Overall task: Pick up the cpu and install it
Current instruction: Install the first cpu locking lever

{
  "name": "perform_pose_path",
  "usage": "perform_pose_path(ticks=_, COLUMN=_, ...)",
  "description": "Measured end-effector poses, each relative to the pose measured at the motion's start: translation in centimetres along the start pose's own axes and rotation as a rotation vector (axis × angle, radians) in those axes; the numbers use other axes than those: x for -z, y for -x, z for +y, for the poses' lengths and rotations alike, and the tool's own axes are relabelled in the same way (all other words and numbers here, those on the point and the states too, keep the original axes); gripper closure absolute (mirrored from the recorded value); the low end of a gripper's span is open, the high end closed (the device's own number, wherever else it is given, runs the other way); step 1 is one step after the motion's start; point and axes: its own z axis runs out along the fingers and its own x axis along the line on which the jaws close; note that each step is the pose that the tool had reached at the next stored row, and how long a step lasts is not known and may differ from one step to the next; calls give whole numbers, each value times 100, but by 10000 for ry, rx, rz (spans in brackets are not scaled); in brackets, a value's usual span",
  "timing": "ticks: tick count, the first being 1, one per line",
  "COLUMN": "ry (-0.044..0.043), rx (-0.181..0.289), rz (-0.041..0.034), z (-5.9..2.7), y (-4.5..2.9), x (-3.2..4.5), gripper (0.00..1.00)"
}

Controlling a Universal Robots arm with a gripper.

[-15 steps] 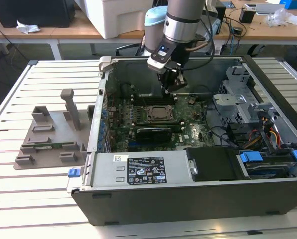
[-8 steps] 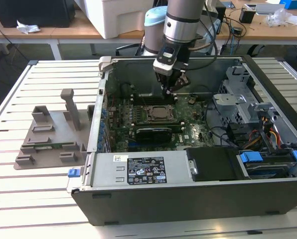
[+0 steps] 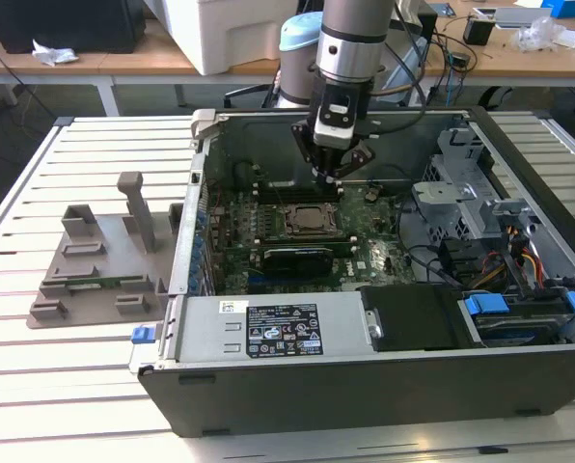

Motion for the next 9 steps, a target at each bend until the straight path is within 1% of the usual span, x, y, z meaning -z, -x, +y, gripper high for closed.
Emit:
perform_pose_path(ticks=5, ry=-6, rx=1485, rz=-166, z=0, y=0, x=0, gripper=89)
perform_pose_path(ticks=7, ry=-7, rx=1972, rz=-219, z=0, y=0, x=0, gripper=89)
perform_pose_path(ticks=9, ry=-8, rx=2336, rz=-259, z=0, y=0, x=0, gripper=89)
